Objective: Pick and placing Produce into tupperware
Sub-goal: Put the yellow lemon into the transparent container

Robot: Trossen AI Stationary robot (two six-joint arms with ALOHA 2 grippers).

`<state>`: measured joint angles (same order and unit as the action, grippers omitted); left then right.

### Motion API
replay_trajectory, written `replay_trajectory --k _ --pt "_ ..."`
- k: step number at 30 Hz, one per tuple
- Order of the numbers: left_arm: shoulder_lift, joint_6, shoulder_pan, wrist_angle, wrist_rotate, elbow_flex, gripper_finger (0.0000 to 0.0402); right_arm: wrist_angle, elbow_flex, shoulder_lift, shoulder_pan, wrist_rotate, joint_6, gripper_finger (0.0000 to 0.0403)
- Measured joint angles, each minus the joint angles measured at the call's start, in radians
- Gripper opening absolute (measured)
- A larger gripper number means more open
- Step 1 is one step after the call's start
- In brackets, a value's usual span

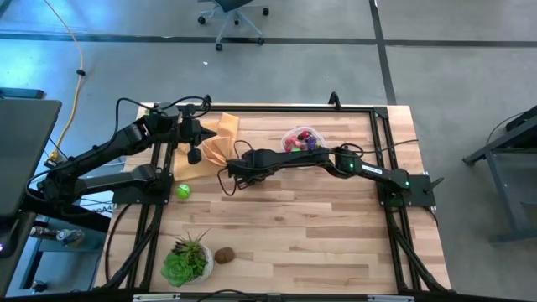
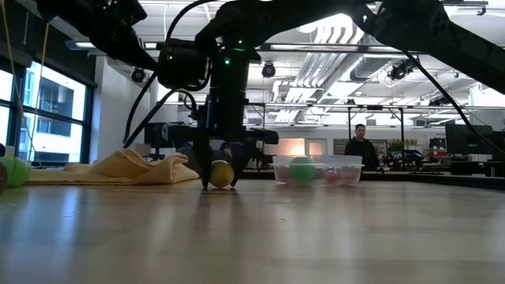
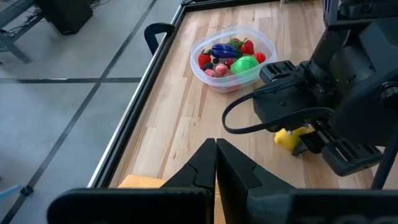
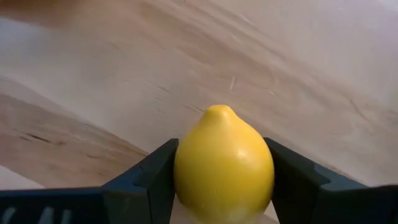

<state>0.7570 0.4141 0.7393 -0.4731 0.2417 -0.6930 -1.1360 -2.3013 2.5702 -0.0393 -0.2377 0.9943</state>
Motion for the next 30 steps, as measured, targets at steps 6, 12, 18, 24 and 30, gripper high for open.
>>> replay_trajectory --k 6,12,18,24,30 --pt "0.000 0.000 0.000 0.000 0.000 0.000 0.0003 -0.008 -0.035 0.000 -0.001 -0.009 -0.084 0.0192" --pt "0.000 0.000 0.000 0.000 0.000 0.000 0.0003 -0.038 -0.055 -0.007 0.015 -0.052 -0.174 0.0192" --pt "0.000 0.000 0.000 0.000 0.000 0.000 0.0003 -0.129 -0.055 -0.039 0.033 -0.121 -0.148 0.0191" --pt "0.000 0.000 0.000 0.000 0.000 0.000 0.0003 -0.248 -0.054 -0.099 0.054 -0.223 -0.115 0.0191" --pt "0.000 0.000 0.000 0.001 0.000 0.000 0.0003 -0.331 -0.055 -0.169 0.062 -0.313 -0.093 0.0191"
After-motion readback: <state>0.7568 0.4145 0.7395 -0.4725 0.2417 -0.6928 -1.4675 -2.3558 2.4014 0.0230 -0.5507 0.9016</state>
